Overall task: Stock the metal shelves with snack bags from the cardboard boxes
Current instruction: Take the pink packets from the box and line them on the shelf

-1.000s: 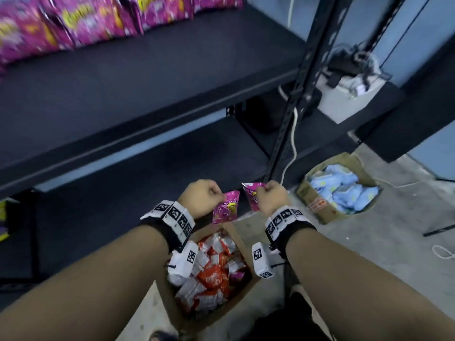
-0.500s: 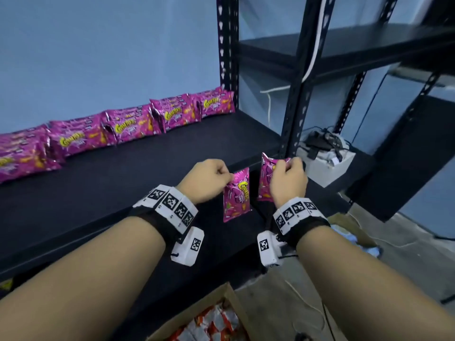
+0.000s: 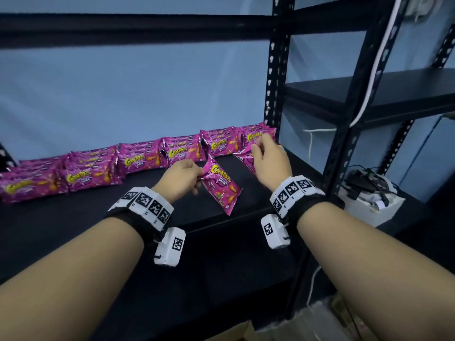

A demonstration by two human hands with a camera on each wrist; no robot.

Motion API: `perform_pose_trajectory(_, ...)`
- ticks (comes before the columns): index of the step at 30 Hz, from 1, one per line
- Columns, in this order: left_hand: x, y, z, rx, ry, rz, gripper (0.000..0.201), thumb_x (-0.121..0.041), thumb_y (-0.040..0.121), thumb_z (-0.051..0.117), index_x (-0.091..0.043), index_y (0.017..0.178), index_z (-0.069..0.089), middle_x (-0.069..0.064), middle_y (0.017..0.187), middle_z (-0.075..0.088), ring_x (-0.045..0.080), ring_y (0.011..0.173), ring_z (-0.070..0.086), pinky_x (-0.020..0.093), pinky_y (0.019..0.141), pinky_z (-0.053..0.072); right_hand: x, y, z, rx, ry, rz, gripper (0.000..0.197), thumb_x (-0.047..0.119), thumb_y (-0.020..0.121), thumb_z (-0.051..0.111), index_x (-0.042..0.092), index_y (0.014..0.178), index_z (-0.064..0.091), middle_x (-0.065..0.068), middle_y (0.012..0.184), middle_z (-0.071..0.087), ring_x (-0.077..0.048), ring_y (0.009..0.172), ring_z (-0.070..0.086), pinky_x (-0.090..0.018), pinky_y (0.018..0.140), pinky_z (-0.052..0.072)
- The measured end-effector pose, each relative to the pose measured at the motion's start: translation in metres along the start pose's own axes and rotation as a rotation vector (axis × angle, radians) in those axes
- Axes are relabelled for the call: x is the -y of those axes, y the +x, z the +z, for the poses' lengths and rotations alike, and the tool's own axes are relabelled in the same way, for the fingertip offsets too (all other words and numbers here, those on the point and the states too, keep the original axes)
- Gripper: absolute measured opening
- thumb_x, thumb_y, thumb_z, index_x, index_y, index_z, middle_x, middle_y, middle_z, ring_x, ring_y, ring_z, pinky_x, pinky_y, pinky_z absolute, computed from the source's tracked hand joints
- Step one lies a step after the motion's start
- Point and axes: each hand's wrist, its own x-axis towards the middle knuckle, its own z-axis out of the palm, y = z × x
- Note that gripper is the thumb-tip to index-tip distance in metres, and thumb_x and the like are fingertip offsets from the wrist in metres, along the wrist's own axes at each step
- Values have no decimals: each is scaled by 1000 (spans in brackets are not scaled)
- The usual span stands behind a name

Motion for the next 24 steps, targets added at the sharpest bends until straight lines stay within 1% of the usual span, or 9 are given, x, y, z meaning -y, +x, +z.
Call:
perform_pose_trajectory(3, 23, -3, -22, -38, -9, -122, 24, -18, 105, 52, -10, 82, 56, 4, 59, 62, 20, 47, 57, 30, 49, 38, 8, 4, 20, 144, -76, -17, 19, 36, 108, 42, 23, 97, 51, 8, 79, 60, -27, 93, 55, -48, 90, 44)
perform_pose_trajectory(6, 41, -10, -41, -93, 53, -211, 28, -16, 106, 48, -8, 80, 55, 8, 64, 62, 22, 49, 56, 27, 45, 36, 14, 6, 42, 251, -149, -57, 20, 36, 109, 40, 27, 97, 54, 8, 79, 63, -26, 92, 56, -47, 93, 39)
perform_pose_trajectory(9, 55, -20, -57, -120, 127, -287, 28, -17, 107, 44, -5, 85, 57, 10, 69, 63, 21, 51, 57, 27, 46, 37, 14, 5, 62, 330, -207, -93, 23, 36, 108, 40, 27, 95, 57, 7, 81, 63, -25, 94, 55, -48, 94, 37)
perform_pose_trajectory(12, 65, -27, -68, -135, 202, -325, 40, -35, 108, 43, -4, 90, 62, 7, 69, 67, 18, 51, 60, 28, 52, 42, 12, 2, 78, 375, -268, -115, 27, 40, 108, 40, 27, 96, 60, 7, 81, 63, -25, 95, 56, -48, 95, 37)
perform_pose_trajectory(15, 66, -31, -74, -165, 311, -342, 56, -56, 105, 41, -7, 87, 62, 10, 73, 71, 23, 61, 66, 32, 63, 47, 11, -1, 88, 408, -311, -117, 29, 43, 107, 41, 26, 97, 63, 8, 81, 62, -24, 95, 59, -47, 97, 38)
perform_pose_trajectory(17, 64, -33, -75, -206, 394, -331, 53, -58, 102, 45, -9, 85, 57, 10, 79, 66, 29, 77, 66, 35, 72, 46, 9, -2, 92, 408, -347, -124, 31, 46, 106, 41, 27, 101, 64, 7, 86, 65, -24, 97, 60, -47, 98, 38)
perform_pose_trajectory(19, 63, -32, -73, -267, 457, -288, 48, -58, 98, 54, -11, 94, 54, 5, 92, 64, 26, 90, 61, 35, 77, 43, 8, -2, 95, 420, -406, -143, 35, 48, 107, 37, 27, 108, 65, 5, 98, 68, -25, 104, 59, -49, 99, 38)
perform_pose_trajectory(22, 60, -29, -63, -340, 501, -148, 42, -57, 90, 66, -19, 103, 54, 3, 108, 58, 22, 99, 57, 36, 82, 46, 6, -3, 99, 453, -501, -178, 44, 46, 108, 28, 25, 121, 65, -1, 115, 63, -27, 113, 55, -50, 100, 36)
perform_pose_trajectory(24, 55, -26, -52, -348, 552, -49, 42, -58, 87, 68, -24, 106, 53, 1, 113, 53, 23, 105, 55, 42, 93, 50, 5, -3, 102, 469, -547, -188, 50, 48, 107, 22, 26, 125, 64, -4, 120, 60, -28, 116, 53, -51, 101, 35)
